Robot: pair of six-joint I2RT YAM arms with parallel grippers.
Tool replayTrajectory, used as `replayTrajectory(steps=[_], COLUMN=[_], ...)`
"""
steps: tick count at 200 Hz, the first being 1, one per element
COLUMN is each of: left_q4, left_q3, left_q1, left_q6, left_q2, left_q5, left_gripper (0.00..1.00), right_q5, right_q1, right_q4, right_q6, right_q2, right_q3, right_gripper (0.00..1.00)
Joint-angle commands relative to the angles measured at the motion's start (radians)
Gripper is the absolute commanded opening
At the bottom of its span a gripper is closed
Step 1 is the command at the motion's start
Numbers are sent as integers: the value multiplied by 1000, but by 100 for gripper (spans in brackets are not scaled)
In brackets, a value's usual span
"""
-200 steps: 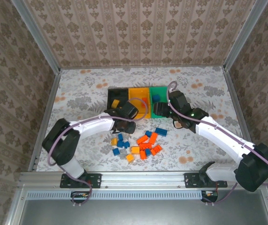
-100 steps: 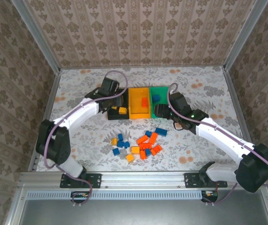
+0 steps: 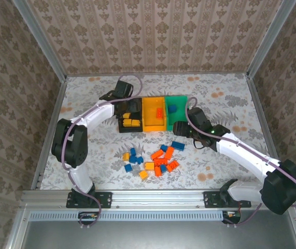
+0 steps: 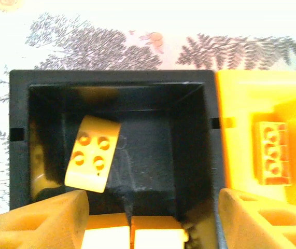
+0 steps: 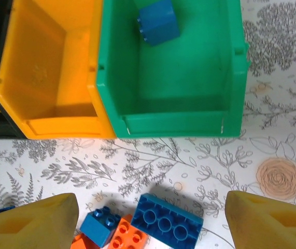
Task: Sort the legos into containers by color
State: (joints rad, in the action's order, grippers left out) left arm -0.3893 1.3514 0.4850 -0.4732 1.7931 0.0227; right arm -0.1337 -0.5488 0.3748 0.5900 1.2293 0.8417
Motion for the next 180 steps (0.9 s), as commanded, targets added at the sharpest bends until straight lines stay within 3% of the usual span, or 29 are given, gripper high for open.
replayTrajectory(steps=[1, 51, 58, 63, 119, 180], left_q4=[13, 47, 46, 45, 41, 63], left_q3=[30, -110, -138, -157, -374, -488], left_q1=[32, 101, 112, 120, 151, 139], left_q6=[-2, -12, -12, -12, -32, -59], left_q2=[-104, -322, -353, -372, -530, -574], left_q5=[-34, -103, -102, -99, -68, -70], left_gripper=[73, 83, 96, 100, 100, 100], right_q5=[34, 82, 79, 73, 16, -109], right_q1=[4, -8, -10, -11, -58, -102], right_q4=[32, 41, 45, 47, 32, 54], right_q6=[27, -14, -22, -27, -65, -6], right_q2=[-2, 67, 80, 91, 239, 346], right_q3=[-22, -60, -65, -69, -33, 14], right_gripper=[76, 76, 76, 77, 82, 83])
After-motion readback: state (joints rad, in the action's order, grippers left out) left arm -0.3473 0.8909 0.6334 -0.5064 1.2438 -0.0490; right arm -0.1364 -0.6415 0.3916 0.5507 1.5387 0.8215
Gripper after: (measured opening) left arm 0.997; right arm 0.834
